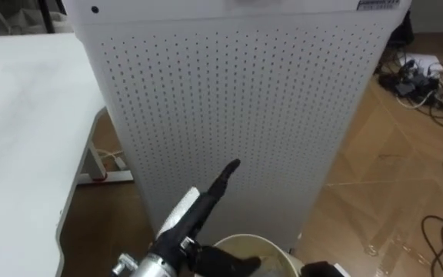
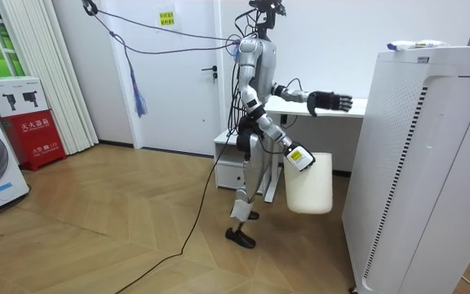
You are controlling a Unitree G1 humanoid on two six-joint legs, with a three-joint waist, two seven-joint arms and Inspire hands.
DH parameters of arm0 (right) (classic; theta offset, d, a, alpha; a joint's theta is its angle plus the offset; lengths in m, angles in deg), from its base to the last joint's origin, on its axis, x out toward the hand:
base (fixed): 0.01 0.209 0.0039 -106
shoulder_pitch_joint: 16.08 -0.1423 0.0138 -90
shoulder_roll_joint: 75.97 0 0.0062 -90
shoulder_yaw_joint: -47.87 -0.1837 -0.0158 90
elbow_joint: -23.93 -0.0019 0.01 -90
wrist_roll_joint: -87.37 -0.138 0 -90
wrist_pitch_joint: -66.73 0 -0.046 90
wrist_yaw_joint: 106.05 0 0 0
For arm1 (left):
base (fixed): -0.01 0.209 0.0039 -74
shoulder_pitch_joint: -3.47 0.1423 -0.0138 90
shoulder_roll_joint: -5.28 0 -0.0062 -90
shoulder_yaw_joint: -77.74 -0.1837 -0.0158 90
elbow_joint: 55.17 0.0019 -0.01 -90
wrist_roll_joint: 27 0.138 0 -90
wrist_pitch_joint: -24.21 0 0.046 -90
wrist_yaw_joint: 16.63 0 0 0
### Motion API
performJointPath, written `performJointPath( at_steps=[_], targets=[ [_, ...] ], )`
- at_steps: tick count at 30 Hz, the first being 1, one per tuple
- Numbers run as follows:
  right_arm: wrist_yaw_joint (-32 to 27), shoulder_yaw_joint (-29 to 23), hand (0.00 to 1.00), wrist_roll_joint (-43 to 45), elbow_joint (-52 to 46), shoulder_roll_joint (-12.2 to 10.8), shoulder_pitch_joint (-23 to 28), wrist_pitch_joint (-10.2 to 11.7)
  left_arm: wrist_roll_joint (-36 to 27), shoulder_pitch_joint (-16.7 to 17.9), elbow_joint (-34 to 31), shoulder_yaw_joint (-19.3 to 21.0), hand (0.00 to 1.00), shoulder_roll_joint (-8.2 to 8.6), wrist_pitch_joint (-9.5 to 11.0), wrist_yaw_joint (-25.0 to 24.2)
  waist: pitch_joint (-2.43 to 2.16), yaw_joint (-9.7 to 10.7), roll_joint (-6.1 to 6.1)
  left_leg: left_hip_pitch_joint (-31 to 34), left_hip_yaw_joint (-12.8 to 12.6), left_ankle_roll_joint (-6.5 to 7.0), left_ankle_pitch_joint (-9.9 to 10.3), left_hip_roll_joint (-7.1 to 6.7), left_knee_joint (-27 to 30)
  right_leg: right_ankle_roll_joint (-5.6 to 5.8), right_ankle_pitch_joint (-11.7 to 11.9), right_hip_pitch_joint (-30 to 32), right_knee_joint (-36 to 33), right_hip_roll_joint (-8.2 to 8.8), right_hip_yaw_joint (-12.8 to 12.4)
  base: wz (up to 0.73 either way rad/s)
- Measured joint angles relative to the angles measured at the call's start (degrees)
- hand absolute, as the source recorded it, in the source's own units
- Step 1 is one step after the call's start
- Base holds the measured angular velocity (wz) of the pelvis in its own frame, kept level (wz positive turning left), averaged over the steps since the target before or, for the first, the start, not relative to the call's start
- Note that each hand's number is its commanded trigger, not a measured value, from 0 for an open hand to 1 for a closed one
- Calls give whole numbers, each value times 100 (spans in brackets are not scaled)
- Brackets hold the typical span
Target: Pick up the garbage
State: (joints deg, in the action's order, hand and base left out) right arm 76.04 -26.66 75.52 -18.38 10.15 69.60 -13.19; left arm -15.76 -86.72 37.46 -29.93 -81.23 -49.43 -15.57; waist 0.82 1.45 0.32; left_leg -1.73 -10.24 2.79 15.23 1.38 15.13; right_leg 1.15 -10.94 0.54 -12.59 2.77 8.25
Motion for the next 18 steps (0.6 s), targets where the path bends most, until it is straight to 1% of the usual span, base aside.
performJointPath(
  at_steps=[2, 3, 4, 5, 6, 7, 9, 10, 11, 12, 13, 14, 15, 16, 17, 18],
  targets=[
    [-28, -119, 100, 30, -224, 4, 126, 16, 441, 1, -380, 265, 0, 35, 102, 417, -5, -13, 9, -55, 2, -41, -24, -2, -67, 0, 0, -15, 4, -4, -28, -6],
    [-42, -132, 100, 44, -282, 5, 176, 39, 554, 1, -463, 319, 0, 32, 119, 516, -5, -3, 9, -79, 11, -42, -25, -2, -85, 0, 0, -41, 14, -6, -22, 3],
    [-71, -166, 100, 44, -401, 5, 309, 96, 758, 5, -614, 401, 0, 28, 162, 722, -9, 16, 15, -140, 20, -46, -28, 2, -93, 0, 0, -114, 31, -15, -22, 7],
    [-80, -176, 100, 40, -428, 12, 409, 193, 927, 10, -725, 448, 0, 19, 199, 975, -23, 21, 19, -221, 21, -61, -36, -2, -145, 0, 0, -210, 98, -27, -22, 3],
    [-82, -176, 100, 40, -428, 20, 436, 218, 1006, 8, -762, 461, 0, 13, 220, 1114, -30, 20, 25, -267, 21, -61, -36, -2, -181, 0, 0, -249, 122, -32, -23, 0],
    [-84, -176, 100, 40, -428, 30, 480, 230, 1163, 9, -841, 472, 0, -12, 236, 1363, -48, 25, 41, -323, 21, -62, -37, -1, -221, 0, 0, -307, 164, -34, -24, 0],
    [-92, -169, 100, 41, -428, 40, 508, 231, 1328, 6, -945, 474, 0, -39, 244, 1647, -55, 22, 54, -378, 20, -66, -39, -3, -242, 0, 0, -363, 202, -37, -40, -2],
    [-112, -157, 100, 40, -428, 40, 510, 231, 1412, 4, -1012, 474, 0, -50, 244, 1794, -56, 20, 54, -383, 5, -76, -45, -3, -204, -4, 2, -387, 204, -33, -95, 0],
    [-135, -149, 100, 23, -426, 40, 514, 231, 1487, -37, -1027, 475, 0, -55, 245, 1927, -31, 11, 14, -220, -72, -94, -35, -26, 152, -28, 31, -483, 251, 22, -398, 16],
    [-149, -147, 100, -11, -422, 34, 527, 232, 1535, -67, -1033, 475, 0, -59, 246, 1974, -9, 28, -47, -16, -73, -171, 71, -63, 452, -25, 41, -552, 322, 108, -708, 49],
    [-198, -177, 100, -167, -409, 45, 564, 238, 1650, -189, -1109, 451, 0, -7, 246, 2020, -10, 58, -111, 374, -34, -271, -7, -124, 225, -10, 46, -551, 383, 185, -1167, 66],
    [-208, -325, 100, -287, -316, 122, 578, 231, 1777, -313, -1249, 394, 0, 4, 285, 2158, -45, 30, -118, 668, -139, -43, -441, -115, -26, 115, -43, -446, 322, 272, -1260, 43],
    [-219, -362, 100, -324, -286, 123, 589, 225, 1871, -289, -1336, 396, 0, 22, 317, 2269, -55, -78, -129, 623, -202, -28, -532, -144, -53, 183, -61, -363, 262, 307, -1227, 0],
    [-232, -376, 100, -313, -280, 101, 655, 226, 2051, -284, -1390, 406, 0, 25, 406, 2545, -45, -195, -108, 519, -304, -5, -545, -115, -56, 245, -47, -352, 235, 307, -840, -43],
    [-193, -372, 100, -280, -290, 73, 721, 229, 2149, -275, -1388, 446, 0, -11, 435, 2750, -39, -299, -99, 379, -182, -5, -543, -95, -53, 214, 3, -356, 329, 269, -554, -45],
    [-184, -370, 100, -246, -307, 64, 736, 233, 2205, -277, -1388, 482, 0, -13, 435, 2828, -21, -316, -71, 310, -17, -7, -542, -78, -53, 149, 69, -318, 418, 200, -471, -56]
  ],
)
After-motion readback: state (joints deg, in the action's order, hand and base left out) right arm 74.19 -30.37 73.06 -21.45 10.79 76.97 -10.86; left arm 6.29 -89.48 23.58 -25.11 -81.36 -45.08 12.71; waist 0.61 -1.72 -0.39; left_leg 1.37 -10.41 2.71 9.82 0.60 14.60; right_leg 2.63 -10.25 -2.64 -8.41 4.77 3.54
